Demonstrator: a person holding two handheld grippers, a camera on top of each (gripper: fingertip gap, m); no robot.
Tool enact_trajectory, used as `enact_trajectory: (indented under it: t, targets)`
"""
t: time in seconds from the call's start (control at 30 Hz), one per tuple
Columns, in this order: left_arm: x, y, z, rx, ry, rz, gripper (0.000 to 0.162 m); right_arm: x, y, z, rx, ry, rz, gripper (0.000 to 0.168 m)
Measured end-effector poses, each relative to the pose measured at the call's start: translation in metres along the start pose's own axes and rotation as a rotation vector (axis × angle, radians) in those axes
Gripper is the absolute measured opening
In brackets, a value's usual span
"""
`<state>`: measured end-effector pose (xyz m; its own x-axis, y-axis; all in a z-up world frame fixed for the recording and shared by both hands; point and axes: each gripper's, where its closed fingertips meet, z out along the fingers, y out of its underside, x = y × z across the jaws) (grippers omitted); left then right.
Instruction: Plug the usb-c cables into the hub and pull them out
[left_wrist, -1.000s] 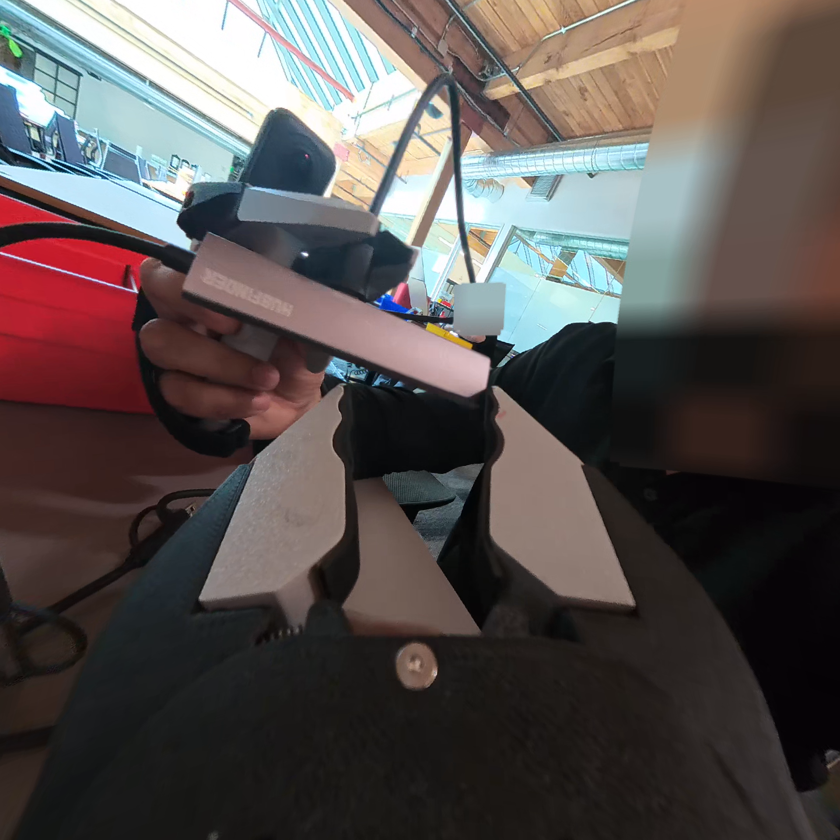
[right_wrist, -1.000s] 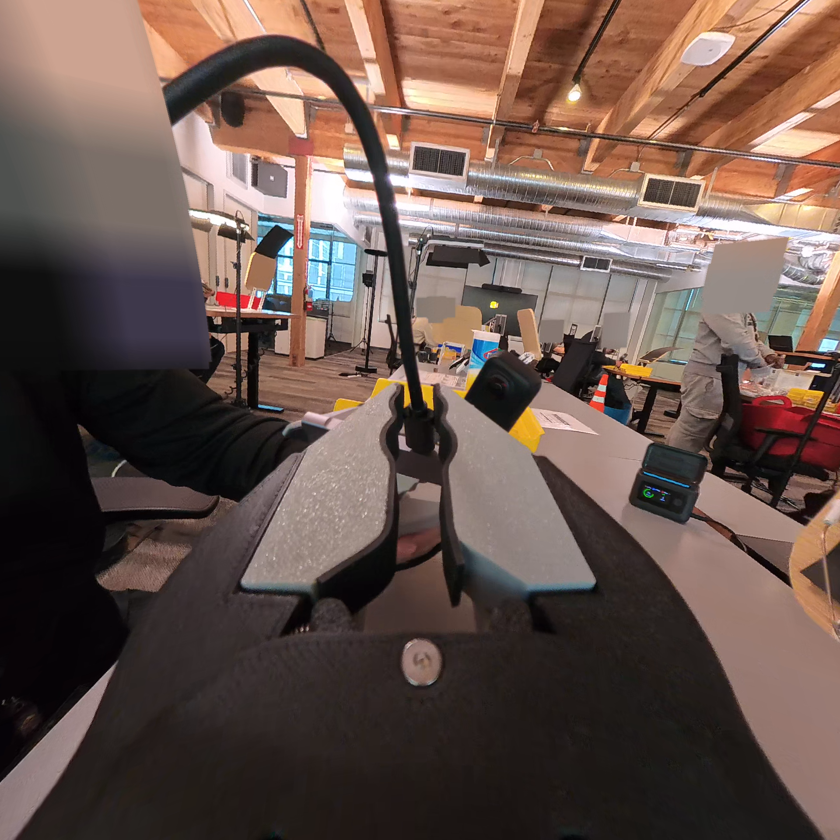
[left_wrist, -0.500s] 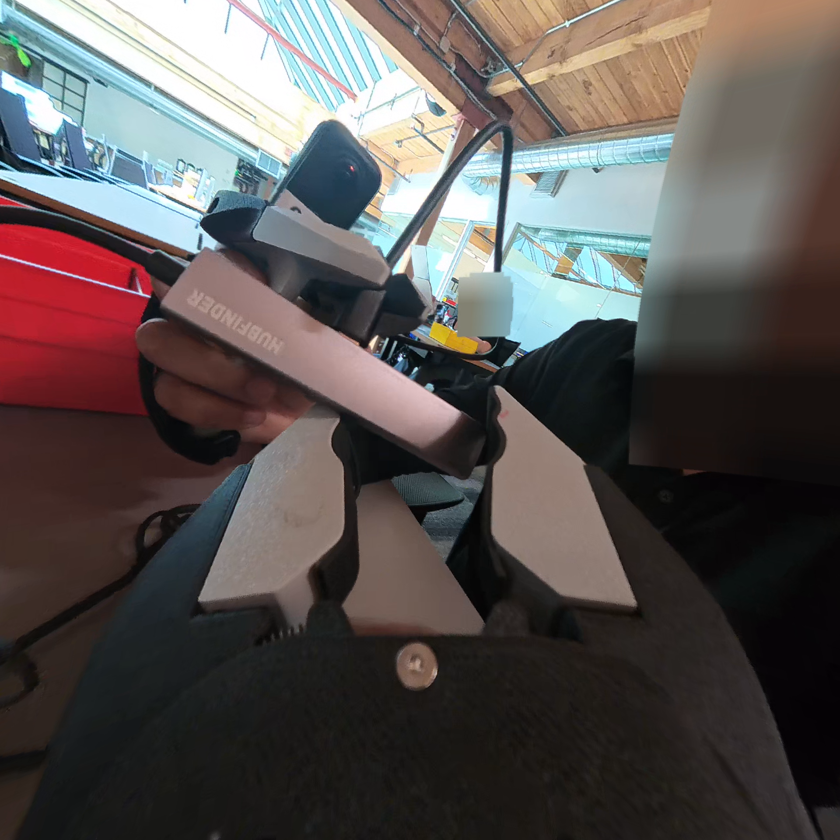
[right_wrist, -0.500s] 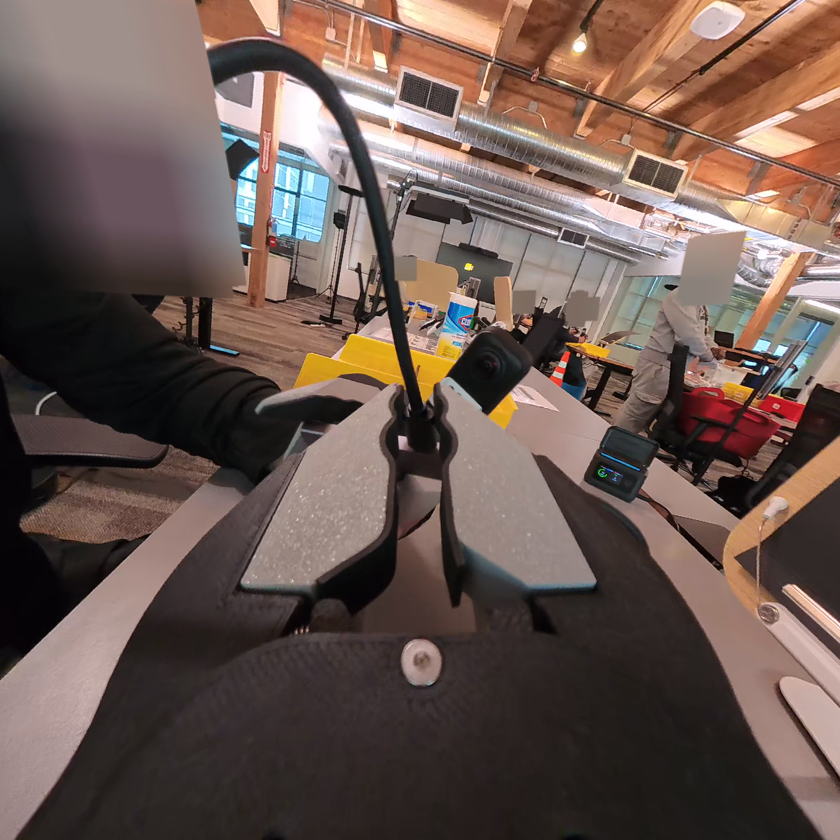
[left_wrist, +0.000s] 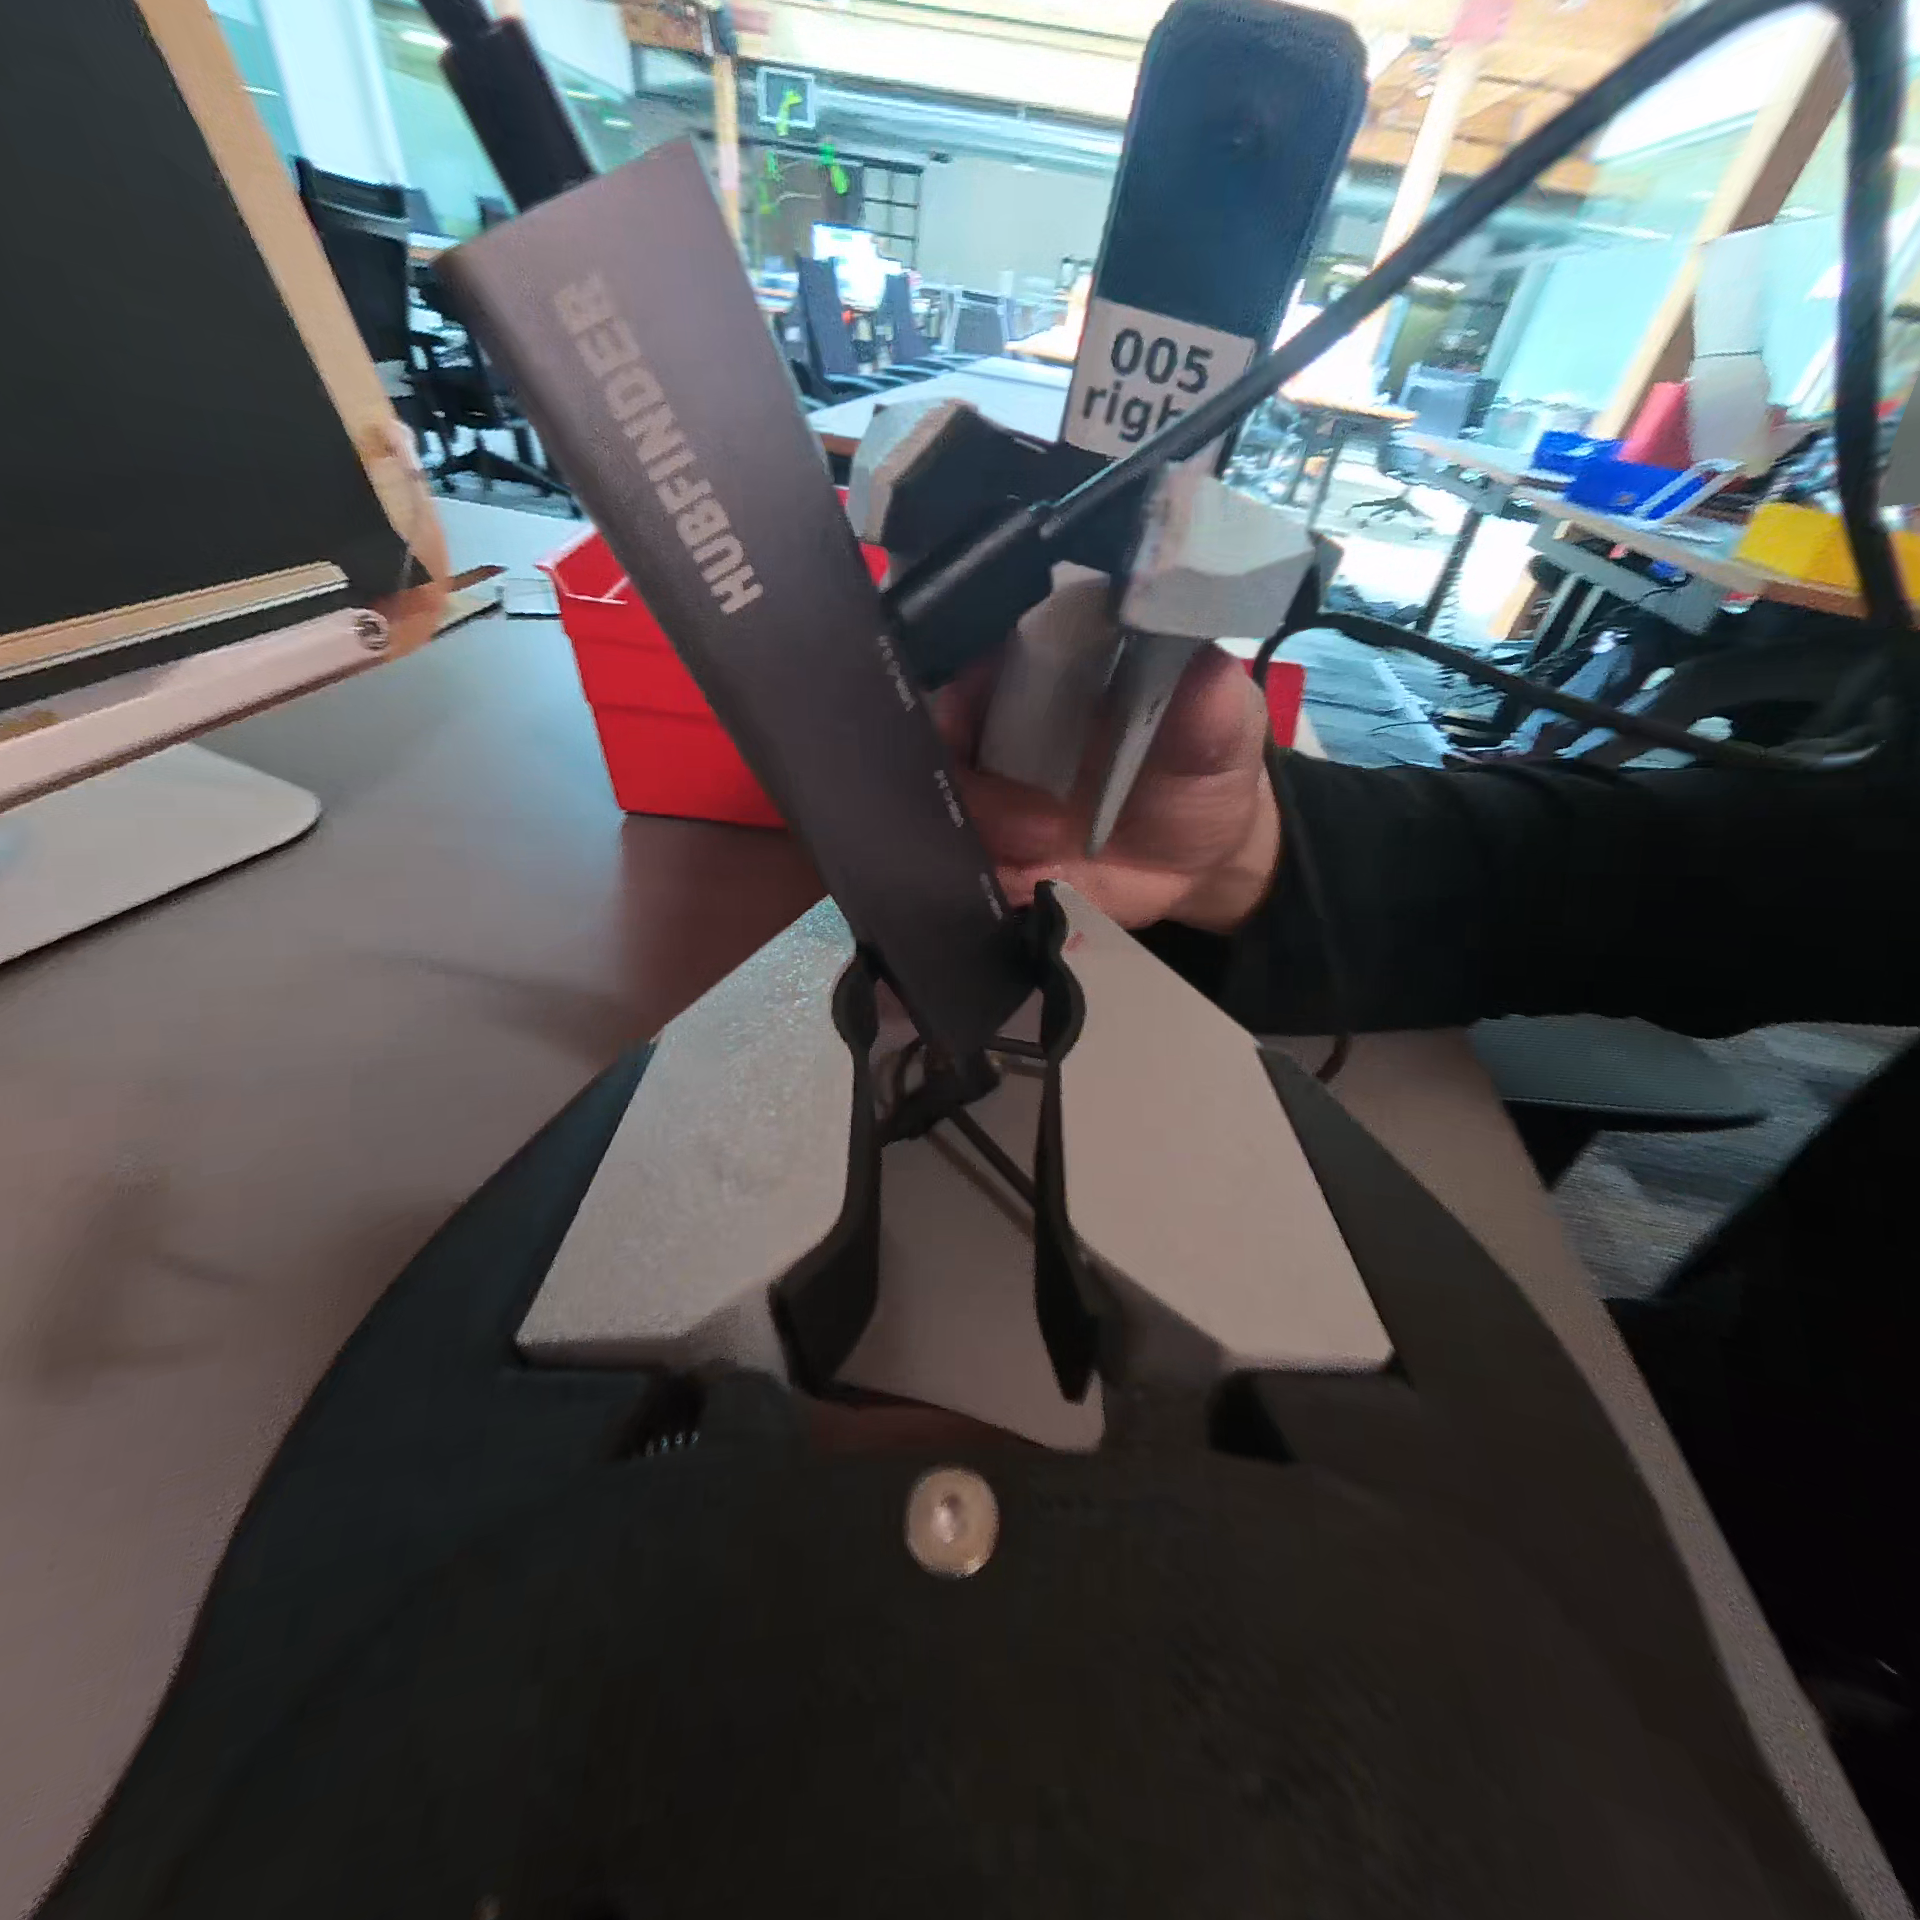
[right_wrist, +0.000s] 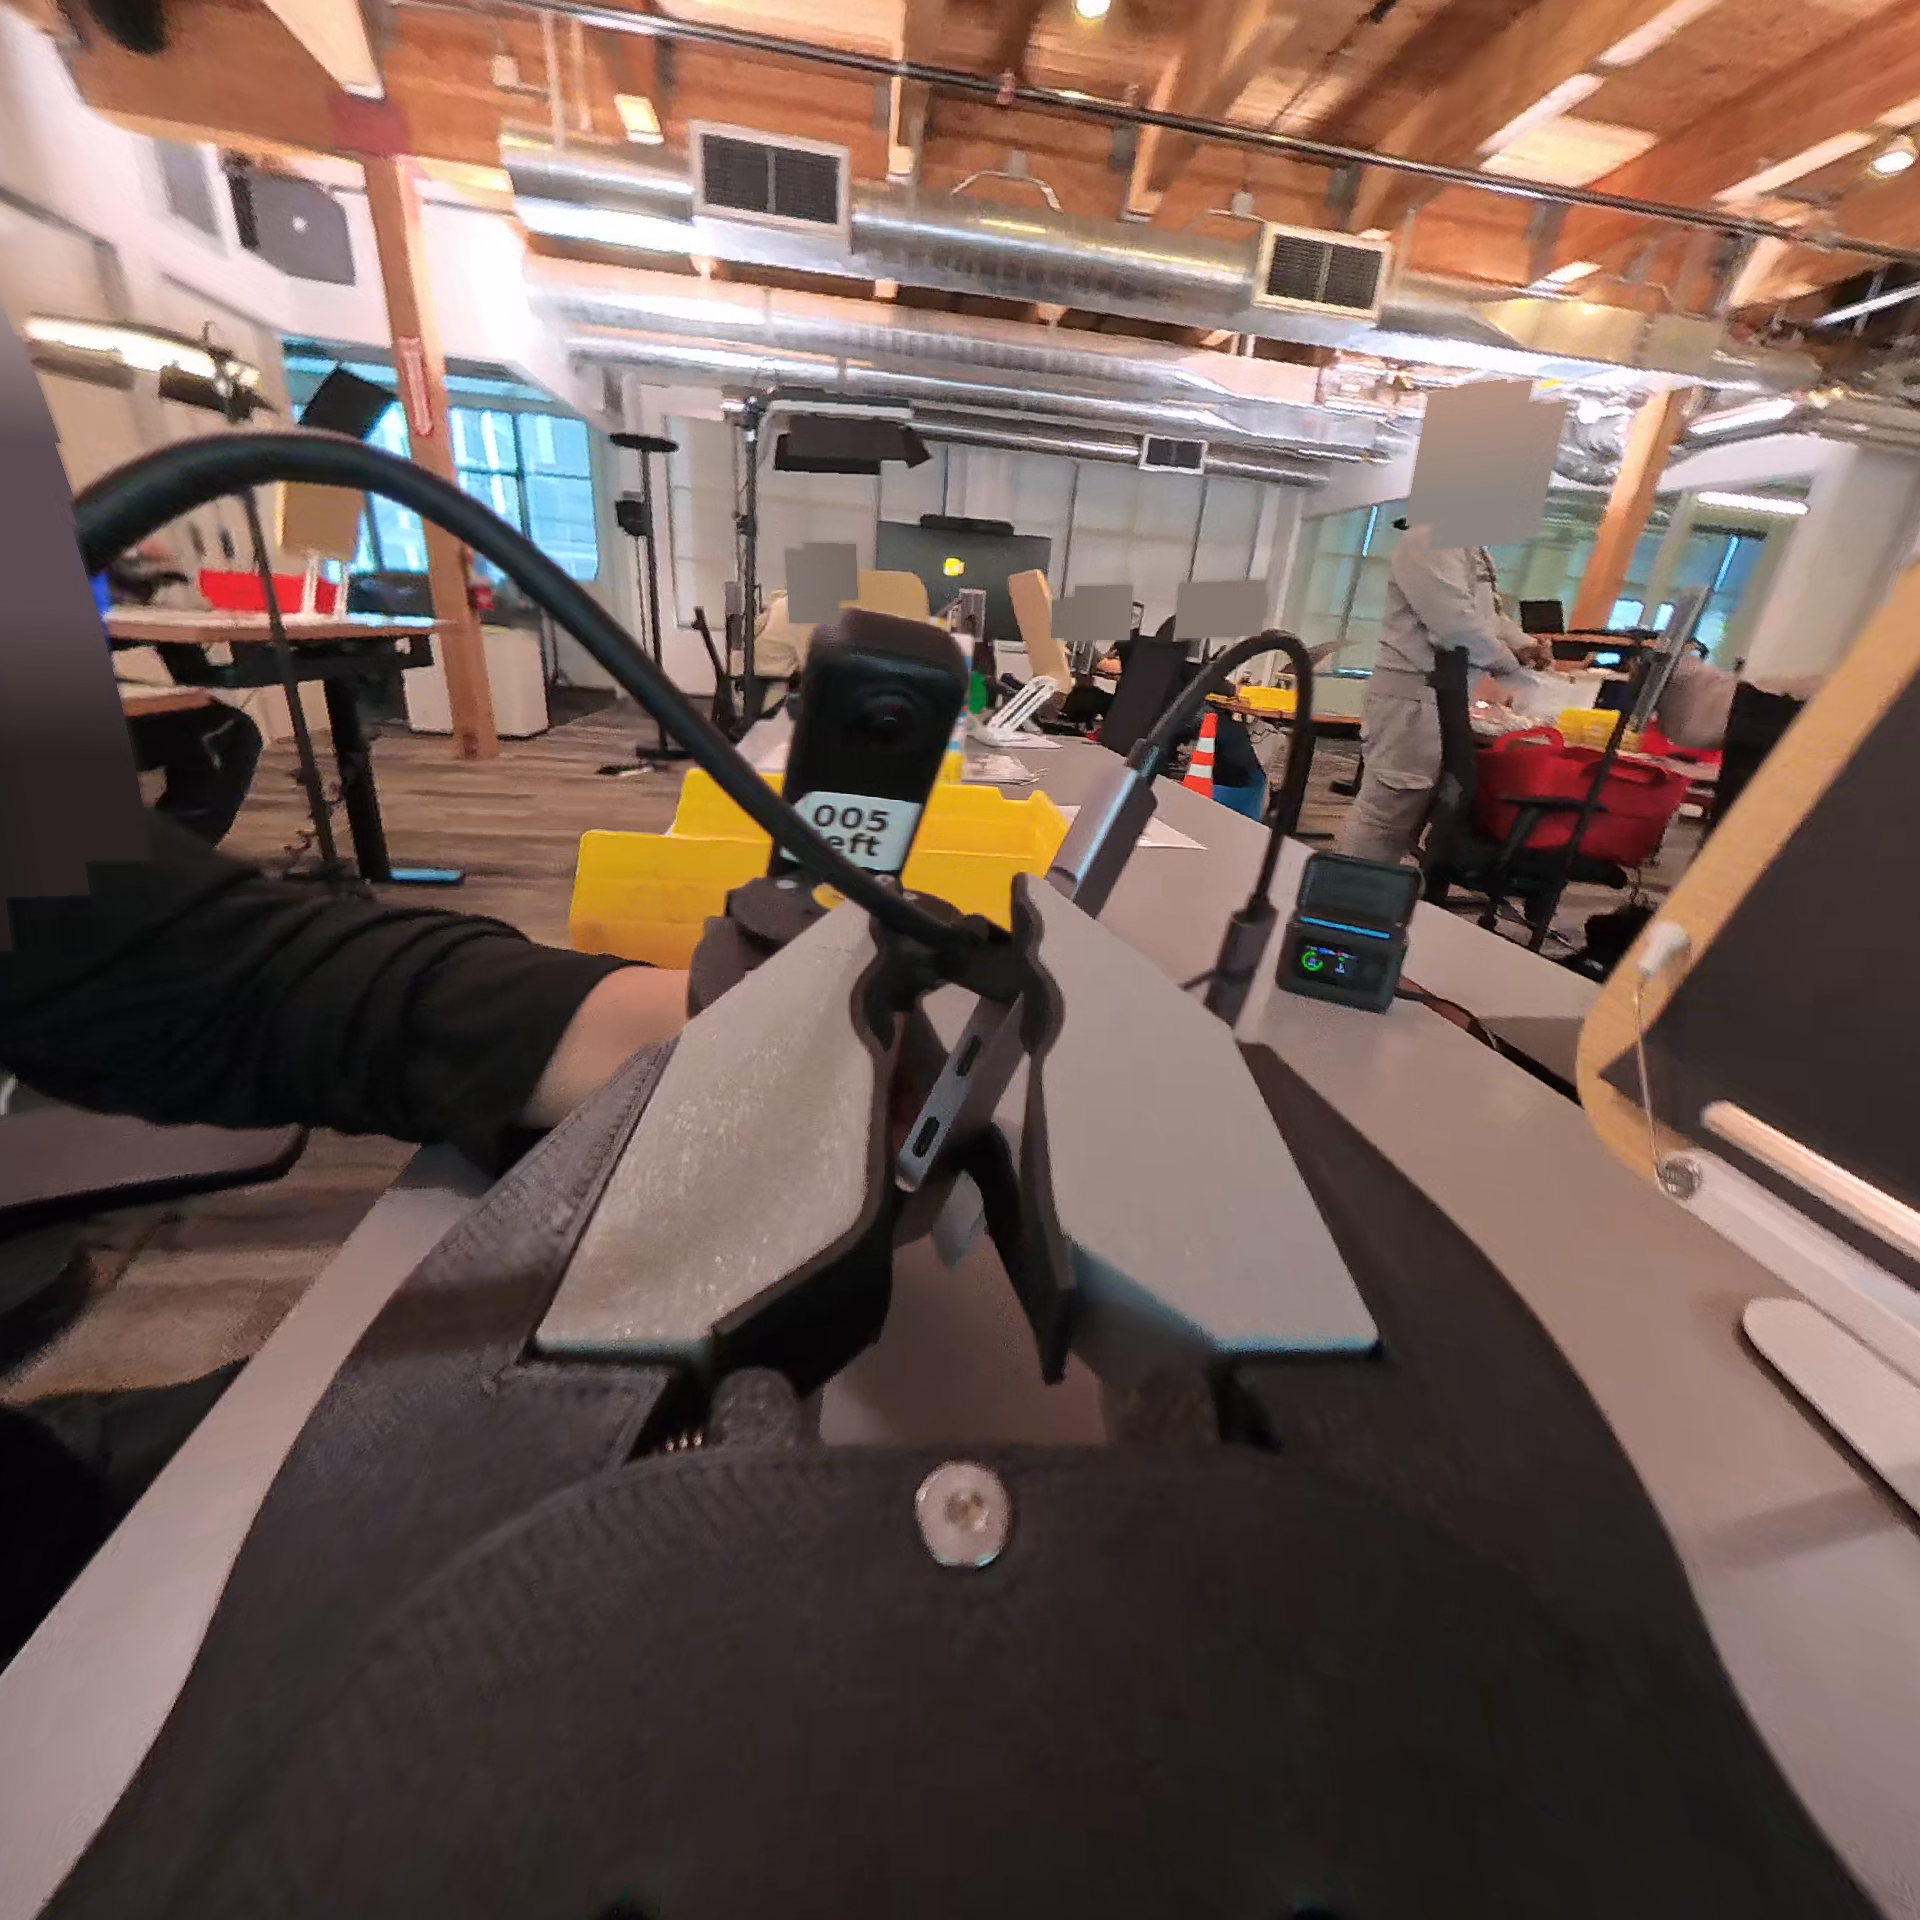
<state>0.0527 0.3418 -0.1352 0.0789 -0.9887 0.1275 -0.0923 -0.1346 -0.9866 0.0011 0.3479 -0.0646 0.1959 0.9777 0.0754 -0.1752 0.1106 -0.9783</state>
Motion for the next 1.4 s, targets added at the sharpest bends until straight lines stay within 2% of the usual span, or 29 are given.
enact_trajectory:
  t: [0.1, 0.2, 0.33, 0.37, 0.47, 0.77, 1.0, 1.13, 1.27, 1.4]
  targets:
    - [-0.008, 0.0, 0.0, 0.003, -0.057, 0.007, 0.028, 0.015, 0.002, -0.004, 0.04, 0.027, 0.147, 0.013]
    - [-0.003, -0.006, 0.0, 0.041, -0.017, -0.02, 0.032, 0.025, 0.003, -0.009, 0.098, -0.01, 0.339, 0.012]
    - [0.005, -0.017, -0.004, 0.097, 0.045, -0.072, 0.054, 0.025, 0.009, -0.009, 0.095, -0.054, 0.428, 0.009]
    - [0.007, -0.017, -0.005, 0.09, 0.062, -0.076, 0.053, 0.023, 0.008, -0.008, 0.108, -0.073, 0.436, 0.009]
    - [0.013, -0.017, -0.006, 0.093, 0.098, -0.069, 0.049, 0.019, 0.007, -0.005, 0.111, -0.087, 0.44, 0.009]
    - [0.013, -0.01, -0.002, 0.053, 0.086, -0.035, 0.051, 0.015, 0.011, -0.002, 0.073, -0.083, 0.383, 0.009]
    - [0.013, -0.013, -0.003, 0.082, 0.077, 0.014, 0.051, 0.014, 0.009, -0.003, 0.068, -0.084, 0.36, 0.009]
    - [0.022, -0.024, -0.007, 0.149, 0.136, -0.004, 0.052, 0.01, 0.004, -0.004, 0.099, -0.121, 0.384, 0.009]
    - [0.032, -0.037, -0.016, 0.216, 0.239, -0.098, 0.052, 0.006, -0.001, -0.005, 0.117, -0.139, 0.365, 0.01]
    - [0.037, -0.028, -0.01, 0.145, 0.281, -0.121, 0.031, 0.005, -0.006, -0.006, 0.137, -0.135, 0.33, 0.01]
